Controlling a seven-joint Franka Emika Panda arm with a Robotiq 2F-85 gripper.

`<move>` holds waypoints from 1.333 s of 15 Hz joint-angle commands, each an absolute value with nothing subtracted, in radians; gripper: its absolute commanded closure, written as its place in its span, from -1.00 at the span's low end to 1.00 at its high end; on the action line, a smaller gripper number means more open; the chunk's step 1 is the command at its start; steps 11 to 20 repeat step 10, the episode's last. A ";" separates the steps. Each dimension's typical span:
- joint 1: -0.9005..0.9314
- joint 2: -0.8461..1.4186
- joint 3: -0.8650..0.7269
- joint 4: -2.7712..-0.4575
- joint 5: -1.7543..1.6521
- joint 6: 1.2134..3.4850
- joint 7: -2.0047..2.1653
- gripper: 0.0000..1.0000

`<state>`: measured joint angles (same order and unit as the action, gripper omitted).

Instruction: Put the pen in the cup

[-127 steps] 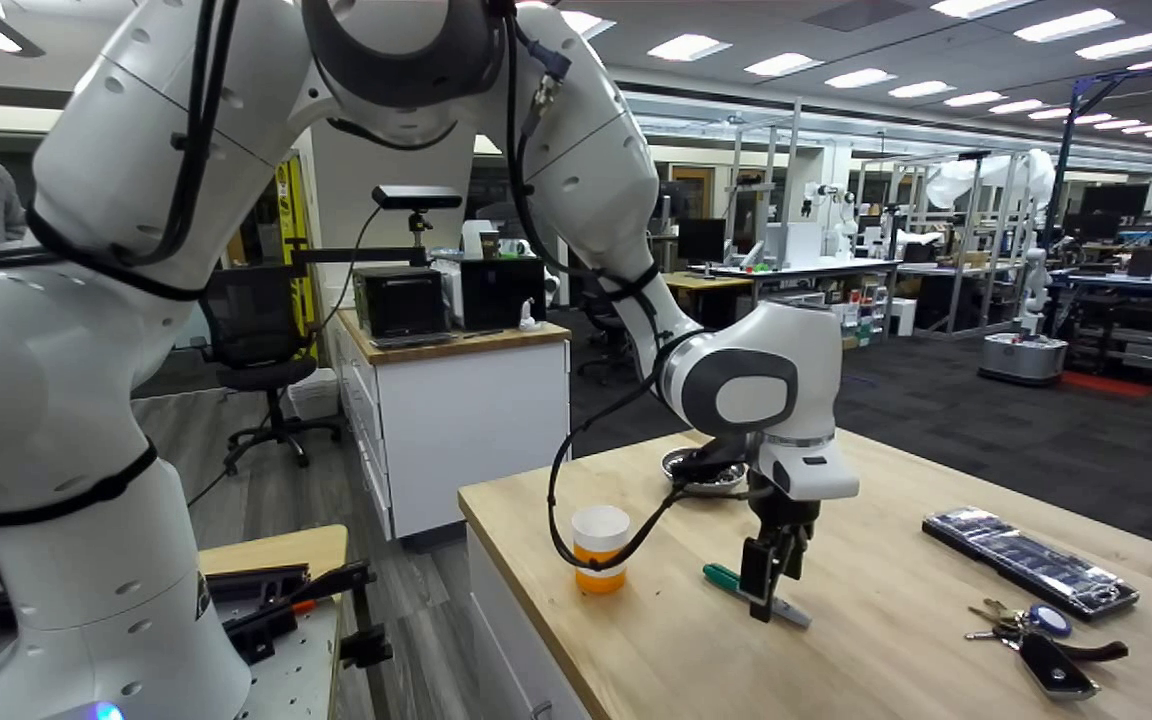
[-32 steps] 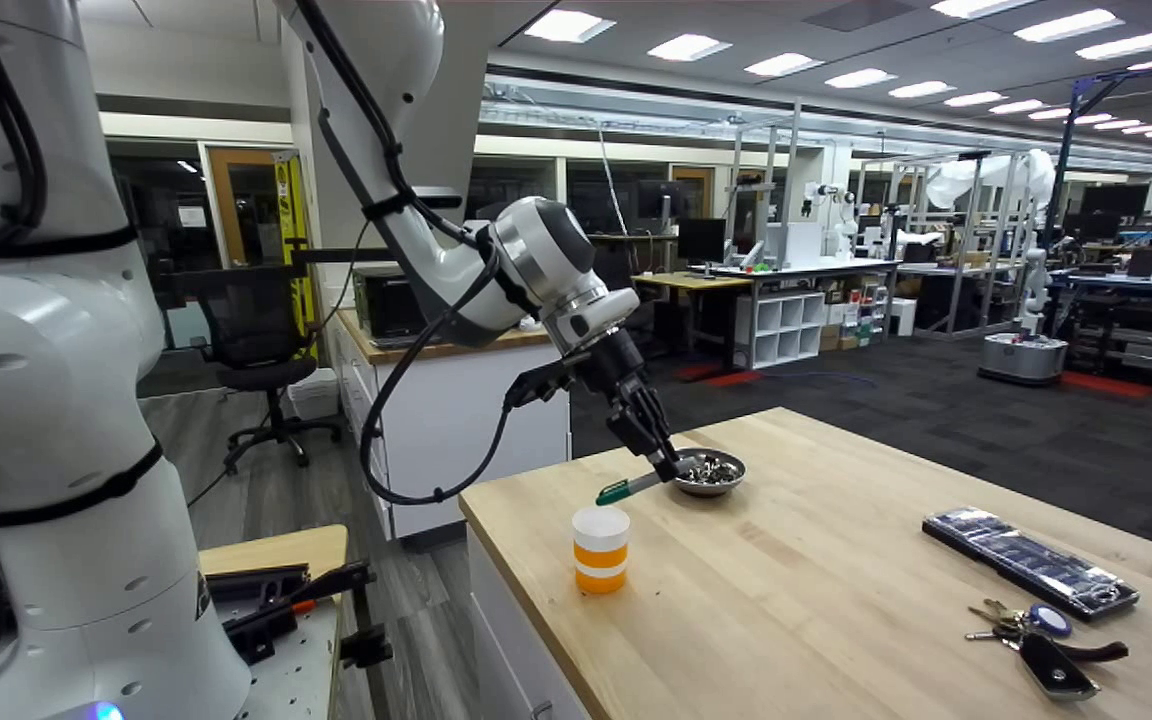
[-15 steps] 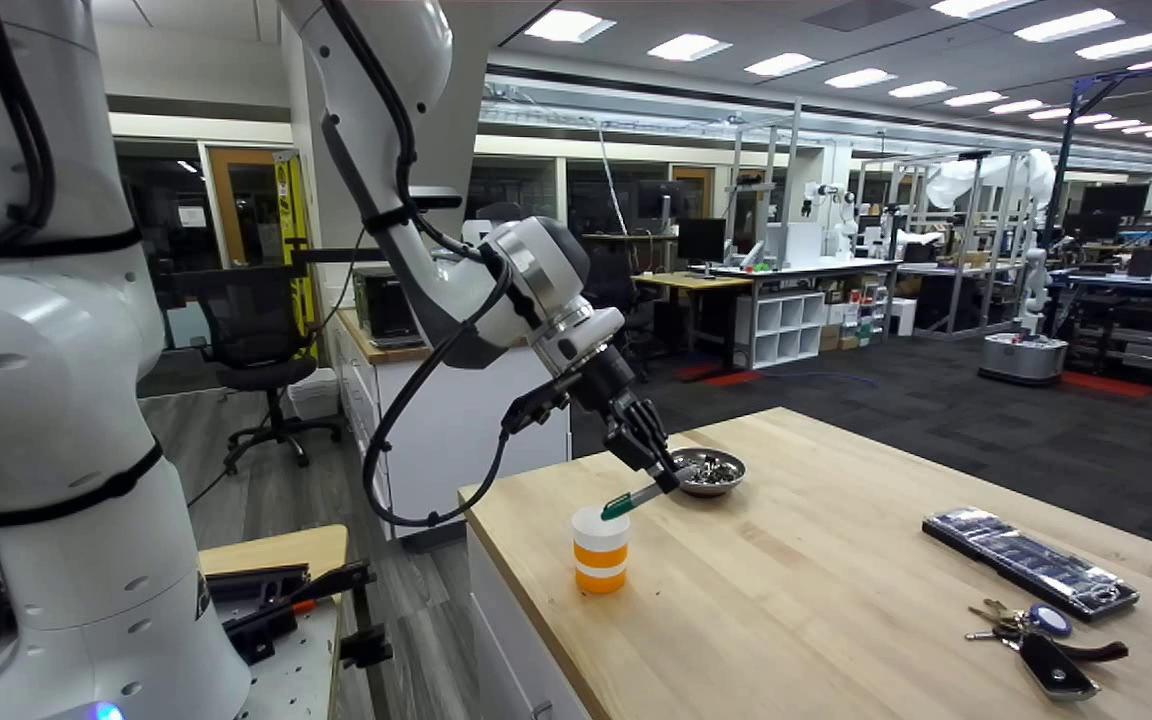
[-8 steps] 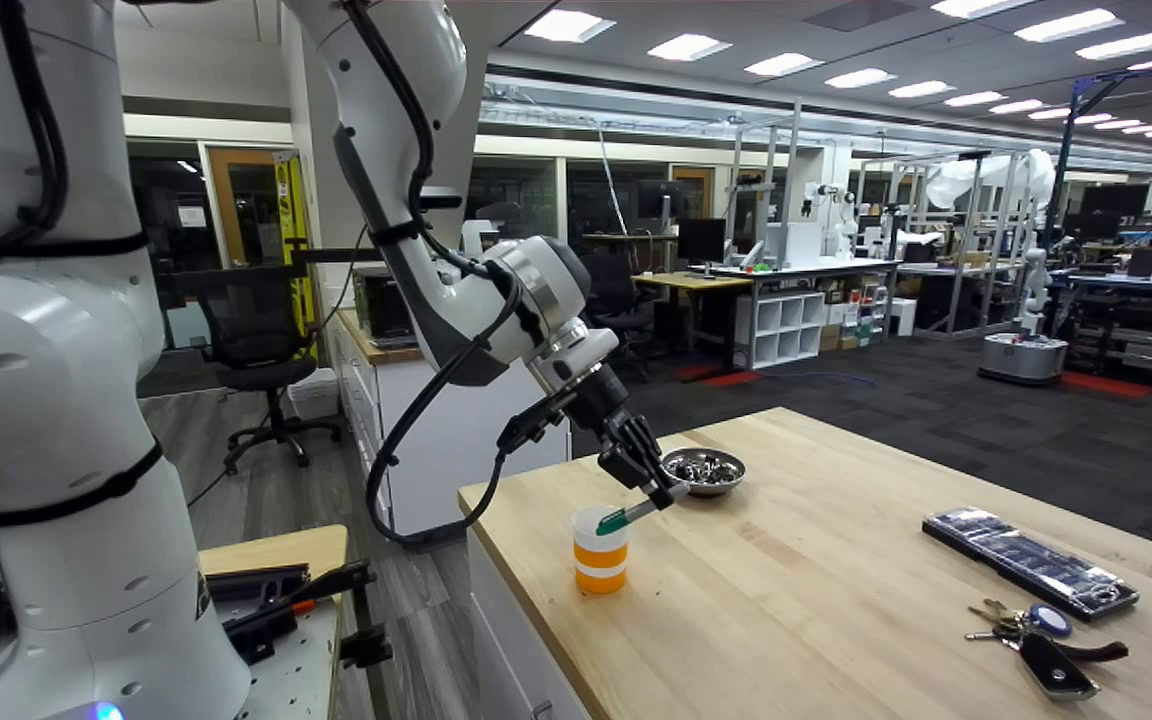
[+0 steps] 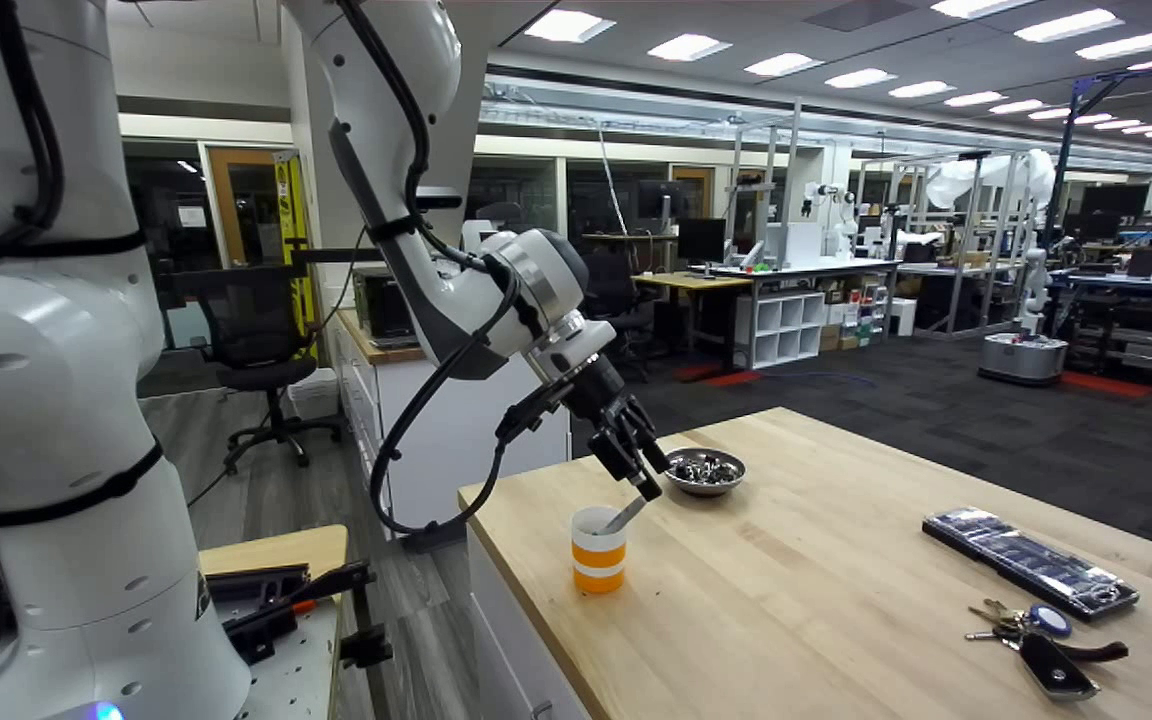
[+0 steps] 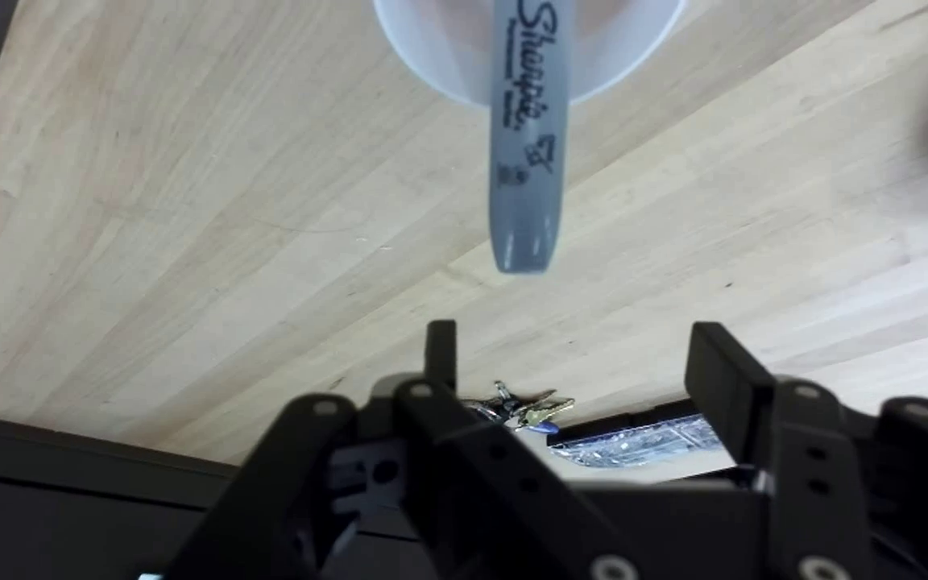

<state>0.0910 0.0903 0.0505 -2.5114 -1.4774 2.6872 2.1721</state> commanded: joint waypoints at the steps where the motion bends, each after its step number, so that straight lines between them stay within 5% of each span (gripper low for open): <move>1: 0.066 0.028 0.040 -2.547 -1.357 2.801 2.035 -0.98; 4: 0.044 0.021 0.041 -2.559 -1.131 2.851 1.799 -1.00; 20: 0.057 0.060 0.043 -2.524 -1.151 2.820 1.827 -1.00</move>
